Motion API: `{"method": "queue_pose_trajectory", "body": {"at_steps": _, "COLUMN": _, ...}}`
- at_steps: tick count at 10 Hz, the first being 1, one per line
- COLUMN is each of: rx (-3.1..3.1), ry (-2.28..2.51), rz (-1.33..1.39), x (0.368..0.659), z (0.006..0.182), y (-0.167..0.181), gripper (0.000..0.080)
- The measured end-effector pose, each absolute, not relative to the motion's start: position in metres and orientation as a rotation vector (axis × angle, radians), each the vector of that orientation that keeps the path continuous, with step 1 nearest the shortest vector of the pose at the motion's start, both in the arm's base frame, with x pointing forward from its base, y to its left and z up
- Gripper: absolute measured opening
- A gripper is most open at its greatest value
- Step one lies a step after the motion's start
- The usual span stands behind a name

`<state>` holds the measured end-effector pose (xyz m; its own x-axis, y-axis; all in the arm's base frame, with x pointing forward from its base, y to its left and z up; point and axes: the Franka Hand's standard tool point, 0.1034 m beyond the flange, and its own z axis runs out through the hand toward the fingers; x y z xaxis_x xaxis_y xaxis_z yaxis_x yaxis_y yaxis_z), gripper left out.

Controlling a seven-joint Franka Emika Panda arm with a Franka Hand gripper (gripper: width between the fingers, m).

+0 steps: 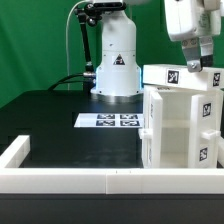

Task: Assemble cabinet

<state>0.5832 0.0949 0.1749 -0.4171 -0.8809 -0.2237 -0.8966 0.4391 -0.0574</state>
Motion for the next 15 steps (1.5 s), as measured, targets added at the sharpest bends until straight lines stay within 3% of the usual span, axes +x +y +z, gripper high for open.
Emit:
{"method": "queue_pose_trajectory", "body": {"at_steps": 2, "rx": -1.555, "ry": 2.442, "rz": 0.104, "x": 0.587, "z": 0.184, "y": 0.096, "gripper": 0.0797}}
{"method": "queue_pose_trajectory", "body": {"at_steps": 5, "rx": -1.609, "ry": 2.413, "rz": 0.099, "x": 0.586, "z": 0.181, "y": 0.096, "gripper": 0.0797}}
{"method": "queue_pose_trajectory", "body": {"at_steps": 9, "rx": -2.304, "ry": 1.816, "rz": 0.063, "x": 0.595, "z": 0.188, "y": 0.1, "gripper": 0.0797}}
{"method": "queue_pose_trajectory", "body": {"at_steps": 13, "rx": -2.559, "ry": 1.427, "rz": 0.014, "x": 0.596, "z": 0.188, "y": 0.1, "gripper": 0.0797}}
{"method": "queue_pose_trajectory", "body": {"at_steps": 15, "rx": -2.798, "ry": 0.993, "rz": -0.035, "x": 0.594, "z": 0.187, "y": 0.097, "gripper": 0.0797}}
